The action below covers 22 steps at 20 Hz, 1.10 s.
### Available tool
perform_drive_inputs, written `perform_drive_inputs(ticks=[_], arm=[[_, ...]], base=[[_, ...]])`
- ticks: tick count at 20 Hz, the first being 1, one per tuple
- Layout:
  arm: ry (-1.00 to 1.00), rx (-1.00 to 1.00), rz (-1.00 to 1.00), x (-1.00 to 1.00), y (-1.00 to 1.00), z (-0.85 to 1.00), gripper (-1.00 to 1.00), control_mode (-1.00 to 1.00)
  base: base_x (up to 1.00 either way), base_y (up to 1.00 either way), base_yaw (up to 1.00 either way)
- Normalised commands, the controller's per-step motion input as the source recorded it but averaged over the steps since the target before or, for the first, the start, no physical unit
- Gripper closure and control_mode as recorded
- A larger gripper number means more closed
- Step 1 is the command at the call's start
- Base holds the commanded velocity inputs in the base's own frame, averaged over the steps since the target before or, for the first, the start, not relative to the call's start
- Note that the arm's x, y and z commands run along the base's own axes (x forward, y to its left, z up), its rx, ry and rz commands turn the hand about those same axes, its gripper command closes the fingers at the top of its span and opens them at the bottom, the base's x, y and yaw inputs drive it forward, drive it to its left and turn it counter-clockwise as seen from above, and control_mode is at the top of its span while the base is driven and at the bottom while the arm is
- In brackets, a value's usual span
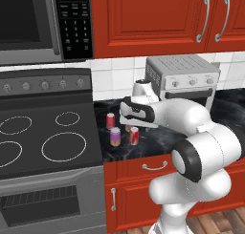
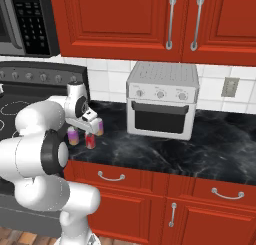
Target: Four empty soda cans are scattered around the kitchen. Gather all the cans and cluster them next to the stove for recycling.
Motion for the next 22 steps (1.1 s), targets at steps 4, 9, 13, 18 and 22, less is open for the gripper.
perform_drive_inputs(ticks=[4,9,13,18,22], arm=[[-0.15,-0.06,0.13,-0.34,0.01,0.09,-1.00,-1.00],[-0.13,-0.03,0.12,-0.33,0.00,0.08,-1.00,-1.00],[0.00,0.00,0.09,-0.36,0.00,0.06,-1.00,-1.00],[0.00,0.00,0.09,-0.31,0.00,0.12,-1.00,-1.00],[-0.01,0.00,0.10,-0.32,0.00,0.15,-1.00,-1.00]], base=[[0.00,0.00,0.00],[0.00,0.00,0.00],[0.00,0.00,0.00],[0.00,0.00,0.00],[0.00,0.00,0.00]])
